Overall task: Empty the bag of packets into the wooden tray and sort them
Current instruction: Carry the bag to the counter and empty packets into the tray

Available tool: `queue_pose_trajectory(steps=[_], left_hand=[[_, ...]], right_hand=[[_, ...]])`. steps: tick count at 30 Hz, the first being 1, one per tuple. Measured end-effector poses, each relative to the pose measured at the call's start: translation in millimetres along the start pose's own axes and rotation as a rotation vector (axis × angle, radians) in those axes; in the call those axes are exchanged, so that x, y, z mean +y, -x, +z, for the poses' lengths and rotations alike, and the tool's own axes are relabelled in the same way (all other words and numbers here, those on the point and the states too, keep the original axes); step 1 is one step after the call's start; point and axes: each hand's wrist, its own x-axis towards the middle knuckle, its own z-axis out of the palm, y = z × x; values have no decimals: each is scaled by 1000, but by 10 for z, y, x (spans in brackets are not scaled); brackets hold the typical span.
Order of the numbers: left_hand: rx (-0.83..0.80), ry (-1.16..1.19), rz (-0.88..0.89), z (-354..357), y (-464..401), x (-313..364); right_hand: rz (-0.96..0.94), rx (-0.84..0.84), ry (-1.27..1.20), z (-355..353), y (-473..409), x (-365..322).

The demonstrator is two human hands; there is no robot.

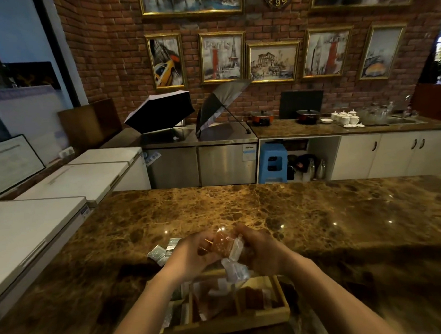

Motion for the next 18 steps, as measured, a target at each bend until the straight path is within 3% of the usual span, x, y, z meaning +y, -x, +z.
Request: queue_pose_trajectory(steps=[18], left_hand=[[65, 200, 66, -184, 109, 22]], right_hand=[[-32, 72, 81, -147, -115, -222]])
